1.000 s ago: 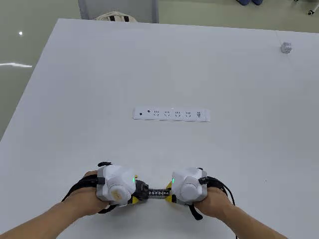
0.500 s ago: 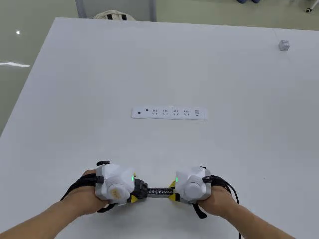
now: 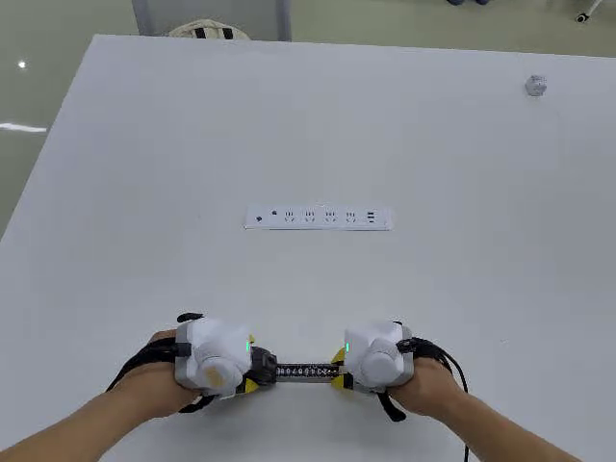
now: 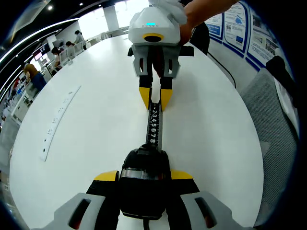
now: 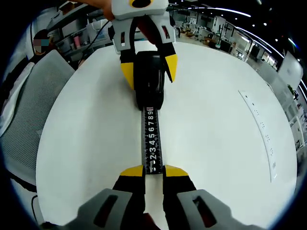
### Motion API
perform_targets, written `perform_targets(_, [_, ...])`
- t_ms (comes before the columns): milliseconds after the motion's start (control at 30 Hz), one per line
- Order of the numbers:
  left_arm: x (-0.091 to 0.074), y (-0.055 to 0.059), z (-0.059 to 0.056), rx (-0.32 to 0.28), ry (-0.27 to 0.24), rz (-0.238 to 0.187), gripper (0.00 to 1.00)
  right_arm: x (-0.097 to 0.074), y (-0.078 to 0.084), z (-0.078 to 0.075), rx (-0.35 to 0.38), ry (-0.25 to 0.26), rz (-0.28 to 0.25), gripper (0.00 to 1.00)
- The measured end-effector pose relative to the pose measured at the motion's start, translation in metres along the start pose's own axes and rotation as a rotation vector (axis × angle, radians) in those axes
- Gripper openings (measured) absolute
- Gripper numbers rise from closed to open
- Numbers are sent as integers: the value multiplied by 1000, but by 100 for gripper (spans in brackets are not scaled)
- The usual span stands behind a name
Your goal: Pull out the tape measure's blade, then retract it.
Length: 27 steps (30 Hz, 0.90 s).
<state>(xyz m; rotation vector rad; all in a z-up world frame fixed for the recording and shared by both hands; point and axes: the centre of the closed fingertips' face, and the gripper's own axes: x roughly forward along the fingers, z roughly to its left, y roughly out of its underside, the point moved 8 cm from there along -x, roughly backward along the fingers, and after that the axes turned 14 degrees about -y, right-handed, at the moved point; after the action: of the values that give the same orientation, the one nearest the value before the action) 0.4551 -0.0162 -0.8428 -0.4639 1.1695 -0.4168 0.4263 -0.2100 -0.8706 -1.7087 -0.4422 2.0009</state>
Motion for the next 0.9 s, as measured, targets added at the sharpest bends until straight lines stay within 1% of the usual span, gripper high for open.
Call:
perform_targets(133, [0, 0, 0, 1, 1, 1, 34, -3, 5, 1, 5, 1, 4, 12])
perform_targets(567, [1, 0, 0, 1, 2, 5, 34, -18, 29, 3, 26, 11, 24, 12])
perform_targets(900, [1, -1, -1, 2, 2, 7, 34, -25, 40, 5, 33, 12, 34, 12])
